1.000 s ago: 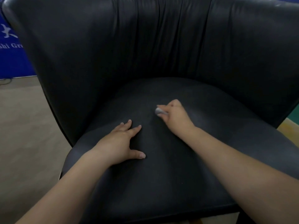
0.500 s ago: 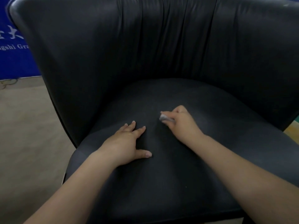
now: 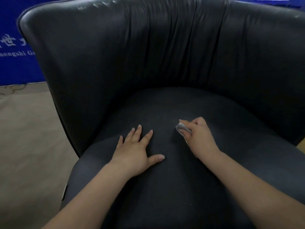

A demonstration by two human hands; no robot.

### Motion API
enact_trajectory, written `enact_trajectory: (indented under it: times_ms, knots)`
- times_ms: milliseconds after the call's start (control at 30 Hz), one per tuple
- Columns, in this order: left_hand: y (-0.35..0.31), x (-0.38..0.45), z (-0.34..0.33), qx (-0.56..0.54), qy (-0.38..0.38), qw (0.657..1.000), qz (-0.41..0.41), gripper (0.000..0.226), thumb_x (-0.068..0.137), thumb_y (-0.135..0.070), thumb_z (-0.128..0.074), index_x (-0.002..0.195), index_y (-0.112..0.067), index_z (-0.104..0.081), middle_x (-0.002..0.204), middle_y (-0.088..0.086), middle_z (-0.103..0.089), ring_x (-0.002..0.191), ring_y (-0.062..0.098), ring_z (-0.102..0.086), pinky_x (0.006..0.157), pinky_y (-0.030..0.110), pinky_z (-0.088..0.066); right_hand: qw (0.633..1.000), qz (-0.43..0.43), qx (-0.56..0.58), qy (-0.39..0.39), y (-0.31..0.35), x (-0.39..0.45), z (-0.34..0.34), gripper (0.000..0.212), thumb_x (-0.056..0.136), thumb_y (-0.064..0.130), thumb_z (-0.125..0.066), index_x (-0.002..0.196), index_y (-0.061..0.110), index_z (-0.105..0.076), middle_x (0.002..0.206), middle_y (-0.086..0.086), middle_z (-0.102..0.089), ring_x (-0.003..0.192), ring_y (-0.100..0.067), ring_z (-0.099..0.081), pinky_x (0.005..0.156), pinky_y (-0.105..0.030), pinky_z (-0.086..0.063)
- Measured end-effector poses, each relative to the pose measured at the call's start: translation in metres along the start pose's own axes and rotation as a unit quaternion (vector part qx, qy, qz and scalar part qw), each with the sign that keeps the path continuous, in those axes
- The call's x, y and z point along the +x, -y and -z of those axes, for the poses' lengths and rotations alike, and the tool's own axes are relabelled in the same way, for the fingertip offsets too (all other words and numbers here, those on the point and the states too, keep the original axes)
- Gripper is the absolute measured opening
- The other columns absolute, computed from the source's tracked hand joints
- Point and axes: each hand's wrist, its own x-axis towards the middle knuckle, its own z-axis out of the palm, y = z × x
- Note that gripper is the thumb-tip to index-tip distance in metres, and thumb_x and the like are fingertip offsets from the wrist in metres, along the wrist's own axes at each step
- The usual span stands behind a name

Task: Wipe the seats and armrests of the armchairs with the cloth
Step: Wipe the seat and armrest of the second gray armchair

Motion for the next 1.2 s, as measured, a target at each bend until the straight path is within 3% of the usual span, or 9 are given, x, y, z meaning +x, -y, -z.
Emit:
enact_trajectory:
  times_ms: [400,867,1000,1200]
  knots:
    - [-0.004,0.014,0.007,-0.013,-0.001,1.0,0.011,0.107,0.068,-0.09,-0.035,0.151,-0.041,0.01,0.16,-0.003,0.021,0.147,0.018,0.016,0.12,0.045,0.003,1.0,-0.003,0.002,-0.006,-0.006,0.001,-0.005,0.039,0.09,0.019,-0.064,0.129,0.021,-0.06,0.099,0.0,-0.041,0.088,-0.011,-0.047,0.08,-0.008,-0.031]
    - [-0.006,0.035,0.015,-0.017,0.002,1.0,0.022,0.112,0.063,-0.091,-0.04,0.15,-0.042,0.01,0.16,-0.003,0.021,0.147,0.017,0.015,0.12,0.045,0.002,0.999,0.009,0.029,0.019,-0.016,0.03,-0.011,0.039,0.092,0.018,-0.06,0.13,0.022,-0.057,0.098,0.002,-0.039,0.088,-0.011,-0.045,0.083,-0.017,-0.035]
    - [-0.009,0.038,0.018,-0.017,0.006,1.0,0.024,0.112,0.063,-0.09,-0.042,0.151,-0.042,0.007,0.16,-0.003,0.019,0.148,0.018,0.014,0.12,0.044,0.0,0.999,0.018,0.032,0.01,-0.019,0.032,-0.01,0.039,0.09,0.016,-0.062,0.129,0.019,-0.059,0.097,0.0,-0.041,0.088,-0.014,-0.047,0.087,-0.024,-0.043]
    - [-0.012,0.051,0.023,-0.013,0.017,0.999,0.03,0.11,0.066,-0.088,-0.044,0.151,-0.041,0.008,0.16,-0.001,0.02,0.148,0.019,0.014,0.118,0.044,0.002,0.999,0.007,0.037,0.008,-0.023,0.045,-0.013,0.038,0.091,0.017,-0.061,0.129,0.019,-0.059,0.097,0.001,-0.04,0.088,-0.013,-0.047,0.082,-0.017,-0.034]
